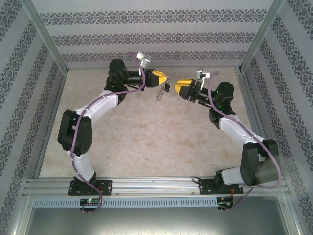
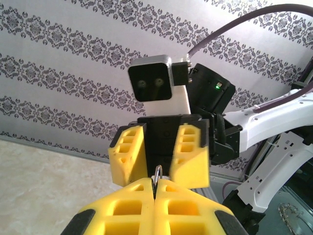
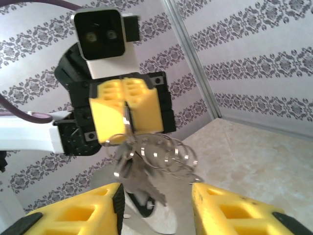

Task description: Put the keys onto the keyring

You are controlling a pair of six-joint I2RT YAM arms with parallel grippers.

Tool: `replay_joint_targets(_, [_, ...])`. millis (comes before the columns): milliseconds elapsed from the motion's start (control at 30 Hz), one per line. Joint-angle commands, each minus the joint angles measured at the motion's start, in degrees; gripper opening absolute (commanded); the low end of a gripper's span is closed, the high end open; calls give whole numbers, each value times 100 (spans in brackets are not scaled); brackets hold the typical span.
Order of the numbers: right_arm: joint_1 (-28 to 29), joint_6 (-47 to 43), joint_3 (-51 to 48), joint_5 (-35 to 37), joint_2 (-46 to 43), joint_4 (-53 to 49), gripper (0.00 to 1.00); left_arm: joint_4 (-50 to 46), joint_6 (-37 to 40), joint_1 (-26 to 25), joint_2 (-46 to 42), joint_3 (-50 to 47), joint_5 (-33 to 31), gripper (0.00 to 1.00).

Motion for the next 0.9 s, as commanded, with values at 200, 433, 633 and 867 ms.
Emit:
replay_joint_targets(200, [365,-88,247,70,-13,195,49,302,-54,0,-26,81,61,0])
replay_joint_targets(433, [530,-125,549,78,411,141,48,293,-35,-2,-29,81,27,0])
replay_joint_targets(633, [687,-177,553,36,639,108,42,197,112,0,-115,-22,-170,0])
replay_joint_targets(867, [698,-230,533,95,748,80,1,271,164,0,-230,-180,-372,0])
